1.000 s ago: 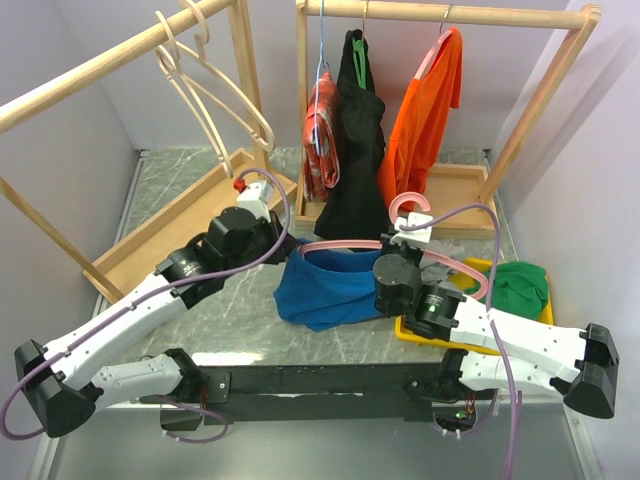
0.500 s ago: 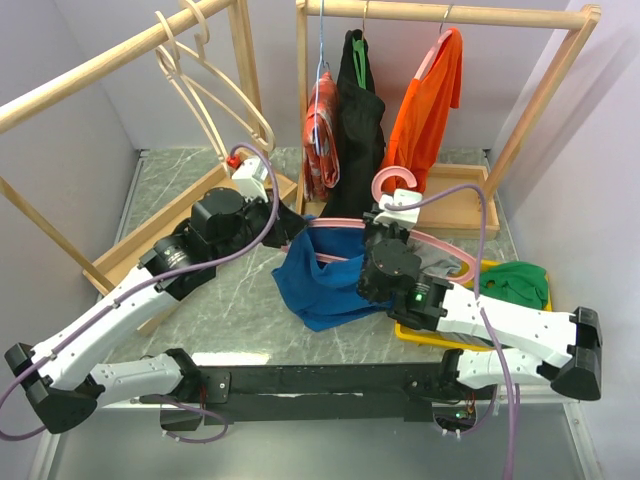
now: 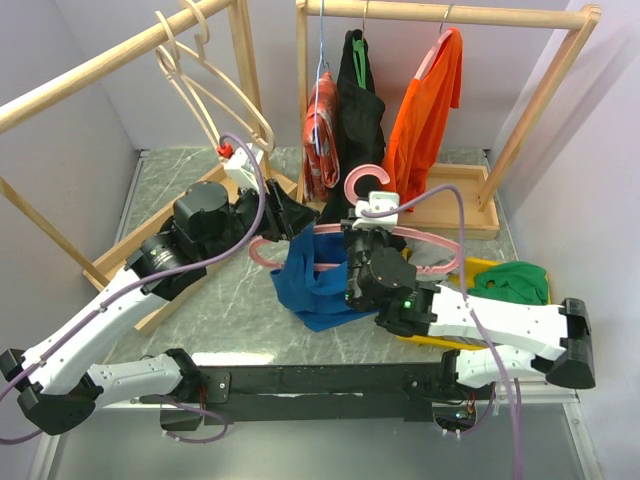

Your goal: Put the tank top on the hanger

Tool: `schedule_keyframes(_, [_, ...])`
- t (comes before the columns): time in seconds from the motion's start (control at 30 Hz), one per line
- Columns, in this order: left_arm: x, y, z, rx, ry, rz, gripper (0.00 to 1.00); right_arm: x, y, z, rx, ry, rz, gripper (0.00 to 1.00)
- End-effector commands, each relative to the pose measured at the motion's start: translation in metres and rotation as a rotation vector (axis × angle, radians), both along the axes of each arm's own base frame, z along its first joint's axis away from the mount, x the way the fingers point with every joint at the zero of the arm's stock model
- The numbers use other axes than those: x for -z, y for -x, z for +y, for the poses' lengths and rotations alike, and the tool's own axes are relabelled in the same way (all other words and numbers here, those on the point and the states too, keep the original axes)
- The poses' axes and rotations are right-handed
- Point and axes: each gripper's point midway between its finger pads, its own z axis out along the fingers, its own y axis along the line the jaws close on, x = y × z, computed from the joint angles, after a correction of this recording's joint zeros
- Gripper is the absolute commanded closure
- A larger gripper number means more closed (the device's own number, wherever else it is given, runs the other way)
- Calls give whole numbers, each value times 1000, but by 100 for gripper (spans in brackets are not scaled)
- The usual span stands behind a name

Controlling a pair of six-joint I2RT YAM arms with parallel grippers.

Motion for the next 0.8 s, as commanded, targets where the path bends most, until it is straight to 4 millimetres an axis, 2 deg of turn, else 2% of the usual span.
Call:
schedule_keyframes(0.0, [-48, 24, 4, 111, 18, -162, 39, -56, 15, -11, -172, -228, -68, 100])
schedule_keyframes(0.03, [-49, 27, 7, 127, -11, -192, 33, -56, 17, -14, -191, -226, -68, 100])
schedule_keyframes(0.07, [-61, 32, 11, 137, -7, -232, 30, -61, 20, -23, -204, -252, -79, 100])
schedule_keyframes(0.1, [-66, 37, 13, 153, -12, -256, 20, -59, 23, -21, -245, -245, -75, 100])
schedule_keyframes(0.17, [-74, 45, 20, 182, -55, -323, 18, -65, 26, -28, -265, -253, -83, 100])
schedule_keyframes(0.23, [-74, 48, 23, 206, -111, -371, 19, -64, 29, -25, -302, -233, -74, 100])
schedule_keyframes(0.37, [-65, 65, 13, 353, -166, -399, 21, -64, 33, -20, -365, -226, -66, 100])
schedule_keyframes(0.53, [-37, 77, 9, 477, -244, -382, 23, -47, 33, -5, -401, -166, -17, 100])
schedule_keyframes(0.77, [22, 75, 2, 522, -348, -255, 29, -32, 32, 3, -413, -121, 3, 100])
